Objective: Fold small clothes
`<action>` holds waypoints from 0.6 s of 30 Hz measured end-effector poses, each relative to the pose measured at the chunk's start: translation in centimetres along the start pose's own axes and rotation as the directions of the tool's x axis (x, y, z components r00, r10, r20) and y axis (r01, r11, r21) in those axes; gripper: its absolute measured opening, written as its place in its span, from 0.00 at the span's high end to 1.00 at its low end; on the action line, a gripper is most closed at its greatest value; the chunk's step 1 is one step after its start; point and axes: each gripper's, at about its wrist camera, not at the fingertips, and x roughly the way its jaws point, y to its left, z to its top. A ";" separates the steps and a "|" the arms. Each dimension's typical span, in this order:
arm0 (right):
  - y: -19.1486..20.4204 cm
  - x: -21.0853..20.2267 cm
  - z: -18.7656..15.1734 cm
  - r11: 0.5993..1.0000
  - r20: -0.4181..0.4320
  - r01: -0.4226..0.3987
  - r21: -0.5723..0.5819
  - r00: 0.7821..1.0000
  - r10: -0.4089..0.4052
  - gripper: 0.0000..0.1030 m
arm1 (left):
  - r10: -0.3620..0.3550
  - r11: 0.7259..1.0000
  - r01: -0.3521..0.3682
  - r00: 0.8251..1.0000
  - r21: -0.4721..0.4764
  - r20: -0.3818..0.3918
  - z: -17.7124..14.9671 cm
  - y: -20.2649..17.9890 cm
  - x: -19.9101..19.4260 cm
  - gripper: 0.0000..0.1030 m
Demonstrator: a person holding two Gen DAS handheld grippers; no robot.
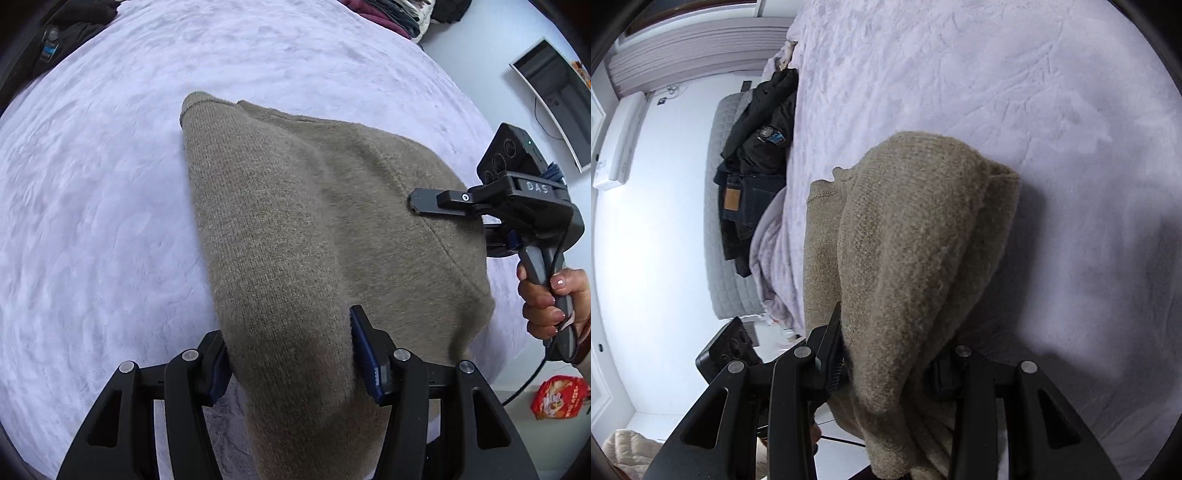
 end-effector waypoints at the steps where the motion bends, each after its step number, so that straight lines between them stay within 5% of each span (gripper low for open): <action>1: -0.4 0.2 0.3 1.000 0.004 0.021 -0.006 1.000 -0.021 0.59 | -0.012 1.000 0.012 1.000 -0.009 0.006 0.0 0.2 0.1 0.41; 3: -0.8 0.3 0.5 0.994 0.009 0.095 -0.049 0.996 -0.094 0.47 | -0.010 1.000 0.010 1.000 -0.011 0.006 -0.1 0.3 0.3 0.35; 9: -0.4 -0.8 0.5 0.969 0.052 0.223 -0.110 0.974 -0.218 0.44 | 0.045 0.999 -0.045 0.999 0.001 0.010 -2.3 1.8 -1.4 0.28; 13: 1.3 -3.1 -1.3 0.934 0.093 0.324 -0.148 0.945 -0.313 0.43 | 0.179 0.983 -0.180 0.983 0.019 0.041 -2.8 1.2 -2.7 0.15; 18: 2.8 -5.2 -6.1 0.933 0.089 0.322 -0.161 0.946 -0.311 0.43 | 0.234 0.972 -0.236 0.967 0.000 0.097 -3.1 1.0 -4.7 0.15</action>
